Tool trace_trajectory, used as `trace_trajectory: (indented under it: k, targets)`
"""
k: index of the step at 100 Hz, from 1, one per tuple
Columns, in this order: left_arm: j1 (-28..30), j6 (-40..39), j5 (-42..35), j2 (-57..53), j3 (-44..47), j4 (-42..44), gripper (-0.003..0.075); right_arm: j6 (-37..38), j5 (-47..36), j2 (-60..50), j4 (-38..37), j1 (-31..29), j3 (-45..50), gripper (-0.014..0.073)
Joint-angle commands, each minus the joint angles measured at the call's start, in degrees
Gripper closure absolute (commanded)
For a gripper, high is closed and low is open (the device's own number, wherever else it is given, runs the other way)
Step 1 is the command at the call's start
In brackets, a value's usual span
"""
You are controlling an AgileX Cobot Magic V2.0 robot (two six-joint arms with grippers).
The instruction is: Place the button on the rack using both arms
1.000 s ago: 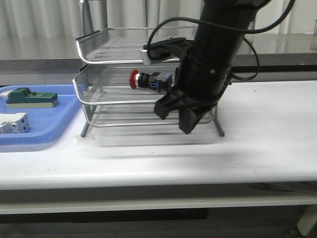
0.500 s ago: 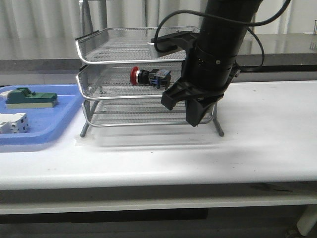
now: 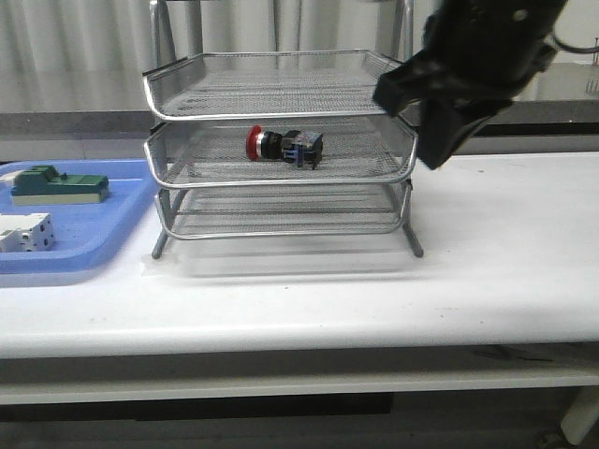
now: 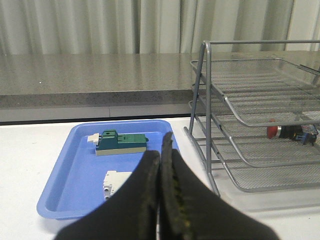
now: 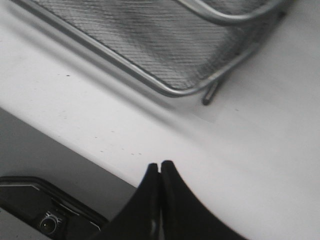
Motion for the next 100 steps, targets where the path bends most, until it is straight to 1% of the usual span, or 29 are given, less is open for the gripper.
trace_trajectory:
  k: [1, 26, 34, 42, 55, 76, 84, 100]
  targets:
    - [0.1, -0.6, -4.2, 0.4, -1.6, -0.9, 0.0741, 0.4, -4.2, -7.4, -0.3, -3.2, 1.9, 0.0659]
    - [0.1, -0.6, -4.2, 0.4, -1.6, -0.9, 0.0741, 0.5, -9.6, -23.3, -0.3, -13.8, 15.2, 0.0659]
    - [0.1, -0.6, -4.2, 0.4, -1.6, -0.9, 0.0741, 0.5, -12.1, -29.3, -0.3, -16.5, 20.0, 0.0659]
    - [0.1, -0.6, -4.2, 0.4, -1.6, -0.9, 0.0741, 2.1, -14.7, -35.5, -0.3, -18.2, 24.5, 0.0659]
    - [0.1, -0.6, -4.2, 0.4, -1.6, -0.9, 0.0741, 3.0, -17.3, -44.6, -0.3, -19.3, 30.1, 0.0659]
    - [0.1, -0.6, -4.2, 0.4, -1.6, -0.9, 0.0741, 3.0, -17.6, -58.6, -0.3, -19.3, 36.9, 0.0659]
    - [0.1, -0.6, -4.2, 0.4, -1.6, -0.9, 0.0741, 3.0, -17.5, -63.0, -0.3, -19.3, 38.6, 0.0659]
    - [0.1, -0.6, -4.2, 0.4, -1.6, -0.9, 0.0741, 3.0, -16.9, -67.8, -0.3, -19.3, 39.2, 0.0659]
